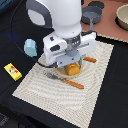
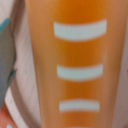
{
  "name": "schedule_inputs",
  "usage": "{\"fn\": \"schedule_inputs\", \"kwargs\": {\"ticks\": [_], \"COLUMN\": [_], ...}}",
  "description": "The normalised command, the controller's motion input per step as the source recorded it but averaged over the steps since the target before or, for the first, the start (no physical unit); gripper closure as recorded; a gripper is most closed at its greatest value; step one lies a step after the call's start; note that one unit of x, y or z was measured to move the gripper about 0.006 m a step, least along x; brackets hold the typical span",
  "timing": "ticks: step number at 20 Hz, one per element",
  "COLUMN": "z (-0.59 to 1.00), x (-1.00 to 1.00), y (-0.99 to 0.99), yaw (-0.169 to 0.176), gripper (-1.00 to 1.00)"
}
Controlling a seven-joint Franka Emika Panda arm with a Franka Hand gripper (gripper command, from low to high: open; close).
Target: Place the bread, butter, and milk from the table onto the serving area.
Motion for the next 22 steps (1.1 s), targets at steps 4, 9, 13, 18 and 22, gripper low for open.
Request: {"fn": "schedule_inputs", "kwargs": {"ticks": [4,9,13,18,22], "z": [0.29,0.00,-0.01,0.00,0.09], "x": [-0.73,-0.93,-0.91,-0.85,-0.82], "y": [-0.09,-0.19,-0.33,-0.40,-0.42], "yaw": [0.072,0.006,0.000,0.000,0.000], "gripper": [-1.00,-1.00,-1.00,-1.00,-1.00]}}
